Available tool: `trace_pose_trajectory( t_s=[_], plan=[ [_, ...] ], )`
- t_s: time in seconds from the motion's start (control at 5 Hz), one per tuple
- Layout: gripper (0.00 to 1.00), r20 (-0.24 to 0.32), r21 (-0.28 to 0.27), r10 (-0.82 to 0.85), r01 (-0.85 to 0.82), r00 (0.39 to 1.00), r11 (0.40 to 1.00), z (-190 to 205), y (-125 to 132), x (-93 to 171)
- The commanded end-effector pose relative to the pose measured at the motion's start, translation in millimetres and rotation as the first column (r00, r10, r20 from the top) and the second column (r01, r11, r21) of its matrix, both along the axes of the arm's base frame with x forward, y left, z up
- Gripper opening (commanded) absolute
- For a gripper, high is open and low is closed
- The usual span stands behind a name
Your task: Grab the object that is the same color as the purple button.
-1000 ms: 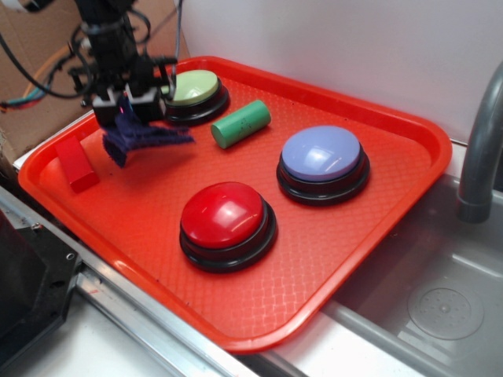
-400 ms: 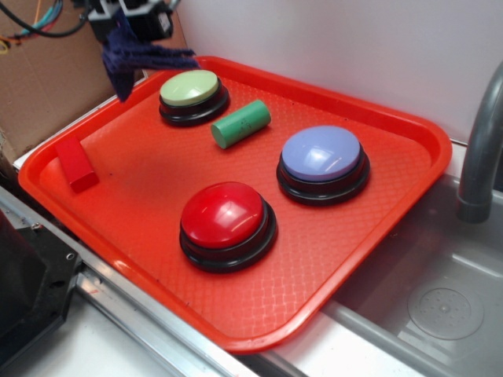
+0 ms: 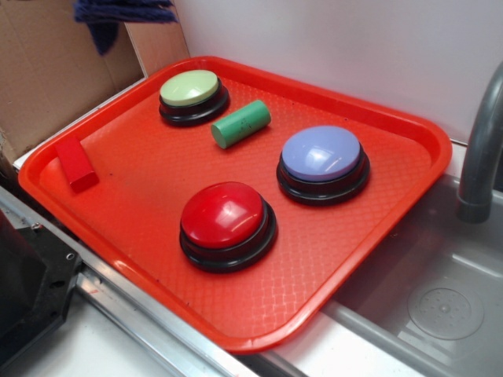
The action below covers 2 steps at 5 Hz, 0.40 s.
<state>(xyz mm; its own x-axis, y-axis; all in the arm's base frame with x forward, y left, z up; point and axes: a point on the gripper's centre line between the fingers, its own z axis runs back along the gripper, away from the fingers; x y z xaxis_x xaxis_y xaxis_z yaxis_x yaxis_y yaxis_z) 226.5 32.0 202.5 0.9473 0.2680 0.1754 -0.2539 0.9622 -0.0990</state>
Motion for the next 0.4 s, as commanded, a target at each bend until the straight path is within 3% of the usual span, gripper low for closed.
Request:
trace_pose_trajectory(
  t_s=[0.0, 0.2],
  plan=[
    [0.00, 0.072, 0.051, -0.143, 0.140, 0.987, 0.989, 37.0, 1.3, -12.0],
    [0.00, 0.037, 0.029, -0.118, 0.117, 0.992, 0.993, 33.2, 1.6, -13.2]
  ],
)
